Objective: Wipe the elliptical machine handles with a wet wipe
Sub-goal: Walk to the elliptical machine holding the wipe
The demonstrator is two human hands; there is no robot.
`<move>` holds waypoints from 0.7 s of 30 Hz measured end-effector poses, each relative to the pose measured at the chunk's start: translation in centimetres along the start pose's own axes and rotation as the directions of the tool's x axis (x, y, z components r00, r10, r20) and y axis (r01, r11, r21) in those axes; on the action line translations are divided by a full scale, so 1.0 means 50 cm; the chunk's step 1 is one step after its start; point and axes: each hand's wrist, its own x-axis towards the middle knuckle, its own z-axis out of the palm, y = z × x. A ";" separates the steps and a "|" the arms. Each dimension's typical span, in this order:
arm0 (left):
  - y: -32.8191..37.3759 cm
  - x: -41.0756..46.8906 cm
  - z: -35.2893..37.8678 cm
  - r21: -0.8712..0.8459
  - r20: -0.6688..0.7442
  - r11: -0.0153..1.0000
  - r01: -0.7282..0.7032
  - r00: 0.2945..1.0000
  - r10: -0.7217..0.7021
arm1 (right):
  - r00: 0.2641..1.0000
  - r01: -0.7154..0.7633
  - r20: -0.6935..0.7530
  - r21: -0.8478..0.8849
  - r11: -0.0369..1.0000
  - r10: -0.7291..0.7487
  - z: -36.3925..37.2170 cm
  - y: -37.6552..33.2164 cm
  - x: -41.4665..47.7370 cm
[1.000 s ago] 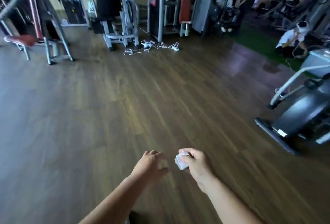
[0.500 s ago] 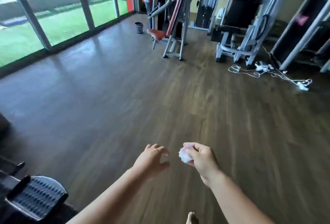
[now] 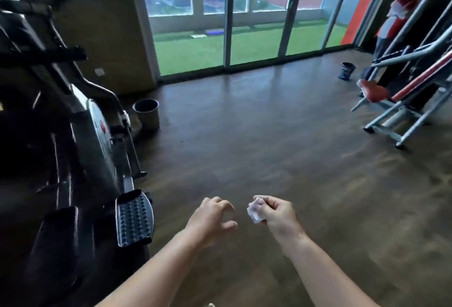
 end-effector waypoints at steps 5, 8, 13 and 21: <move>-0.130 0.110 -0.087 -0.052 -0.061 0.988 0.144 0.987 -0.147 | 0.986 0.013 0.165 -0.045 0.999 -0.005 0.140 -0.055 0.185; -0.214 0.180 -0.165 -0.062 -0.086 0.974 0.219 0.971 -0.224 | 0.969 0.046 0.244 -0.085 0.995 -0.024 0.241 -0.094 0.295; -0.325 0.297 -0.297 -0.081 -0.151 0.950 0.300 0.939 -0.310 | 0.928 0.032 0.372 -0.069 0.997 -0.004 0.394 -0.183 0.474; -0.475 0.530 -0.489 -0.114 -0.276 0.910 0.398 0.867 -0.414 | 0.814 0.141 0.578 -0.100 0.985 -0.058 0.620 -0.346 0.784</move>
